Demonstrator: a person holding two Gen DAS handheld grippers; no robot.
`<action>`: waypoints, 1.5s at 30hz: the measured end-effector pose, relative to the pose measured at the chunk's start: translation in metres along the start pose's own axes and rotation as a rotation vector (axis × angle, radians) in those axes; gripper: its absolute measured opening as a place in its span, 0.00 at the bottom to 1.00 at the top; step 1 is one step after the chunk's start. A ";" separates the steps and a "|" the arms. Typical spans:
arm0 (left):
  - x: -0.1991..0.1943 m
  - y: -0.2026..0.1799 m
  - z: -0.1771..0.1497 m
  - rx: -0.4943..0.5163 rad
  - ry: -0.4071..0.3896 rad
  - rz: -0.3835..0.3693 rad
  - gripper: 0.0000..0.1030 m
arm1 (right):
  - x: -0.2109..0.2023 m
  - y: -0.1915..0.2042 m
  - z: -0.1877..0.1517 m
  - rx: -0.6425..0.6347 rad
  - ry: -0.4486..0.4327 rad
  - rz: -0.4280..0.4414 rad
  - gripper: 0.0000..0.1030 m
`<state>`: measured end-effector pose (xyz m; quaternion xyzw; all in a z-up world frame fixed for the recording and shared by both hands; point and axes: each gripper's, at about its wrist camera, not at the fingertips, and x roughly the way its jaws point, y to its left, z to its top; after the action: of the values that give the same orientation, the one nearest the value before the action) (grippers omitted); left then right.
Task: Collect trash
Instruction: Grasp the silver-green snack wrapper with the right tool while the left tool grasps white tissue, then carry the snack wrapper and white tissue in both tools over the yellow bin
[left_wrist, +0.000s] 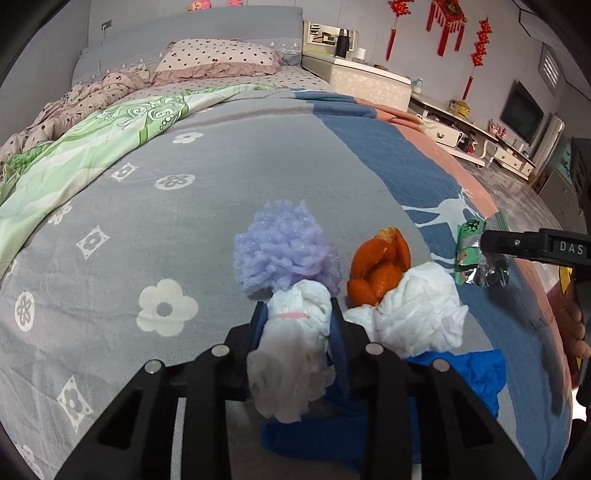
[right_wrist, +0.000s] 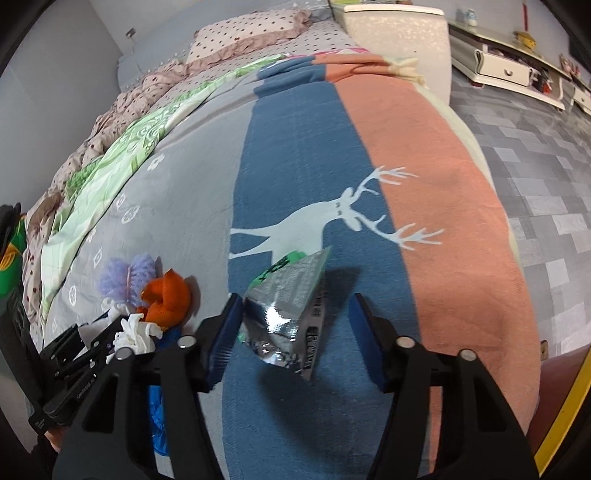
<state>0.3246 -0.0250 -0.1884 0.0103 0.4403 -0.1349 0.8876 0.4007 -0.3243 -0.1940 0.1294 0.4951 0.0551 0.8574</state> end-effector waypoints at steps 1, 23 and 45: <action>0.000 0.000 0.000 0.001 -0.001 -0.002 0.27 | 0.001 0.002 -0.001 -0.005 0.003 0.003 0.44; -0.064 0.016 -0.001 -0.035 -0.080 0.025 0.25 | -0.076 0.025 -0.015 -0.090 -0.111 -0.022 0.23; -0.181 -0.042 0.009 -0.014 -0.209 0.016 0.25 | -0.244 0.008 -0.057 -0.053 -0.305 0.004 0.23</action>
<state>0.2166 -0.0245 -0.0370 -0.0065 0.3464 -0.1248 0.9297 0.2289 -0.3614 -0.0156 0.1145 0.3572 0.0496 0.9257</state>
